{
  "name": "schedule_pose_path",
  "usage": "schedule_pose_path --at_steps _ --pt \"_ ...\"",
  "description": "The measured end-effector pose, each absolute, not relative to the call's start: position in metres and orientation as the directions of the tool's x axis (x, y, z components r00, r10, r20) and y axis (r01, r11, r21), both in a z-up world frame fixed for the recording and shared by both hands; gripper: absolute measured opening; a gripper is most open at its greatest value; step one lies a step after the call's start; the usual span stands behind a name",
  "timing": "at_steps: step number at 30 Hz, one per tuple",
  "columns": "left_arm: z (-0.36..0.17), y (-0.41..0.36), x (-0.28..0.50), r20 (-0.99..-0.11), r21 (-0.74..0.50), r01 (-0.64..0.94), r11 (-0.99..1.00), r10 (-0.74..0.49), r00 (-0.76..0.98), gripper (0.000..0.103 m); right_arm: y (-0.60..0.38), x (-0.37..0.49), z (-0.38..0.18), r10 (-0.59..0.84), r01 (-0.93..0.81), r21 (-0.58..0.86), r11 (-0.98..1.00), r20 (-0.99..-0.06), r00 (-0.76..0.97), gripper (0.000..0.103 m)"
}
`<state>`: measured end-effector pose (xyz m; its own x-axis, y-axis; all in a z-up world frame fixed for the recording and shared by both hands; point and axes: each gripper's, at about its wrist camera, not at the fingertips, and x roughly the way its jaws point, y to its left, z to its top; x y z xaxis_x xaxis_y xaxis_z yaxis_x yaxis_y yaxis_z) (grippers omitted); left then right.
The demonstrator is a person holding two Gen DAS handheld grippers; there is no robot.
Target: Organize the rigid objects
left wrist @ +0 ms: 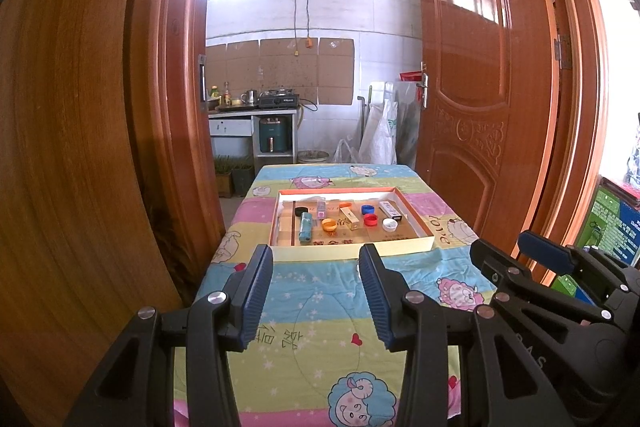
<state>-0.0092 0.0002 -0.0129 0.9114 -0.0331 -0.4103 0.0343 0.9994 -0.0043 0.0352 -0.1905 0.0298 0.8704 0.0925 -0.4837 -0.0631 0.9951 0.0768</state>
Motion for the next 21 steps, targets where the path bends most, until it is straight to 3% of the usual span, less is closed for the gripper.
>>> schedule_pose_path --at_steps 21 --pt "-0.0129 0.0013 -0.0091 -0.413 -0.009 0.033 0.999 -0.034 0.910 0.045 -0.1885 0.0335 0.0320 0.095 -0.066 0.075 0.995 -0.483 0.870 0.050"
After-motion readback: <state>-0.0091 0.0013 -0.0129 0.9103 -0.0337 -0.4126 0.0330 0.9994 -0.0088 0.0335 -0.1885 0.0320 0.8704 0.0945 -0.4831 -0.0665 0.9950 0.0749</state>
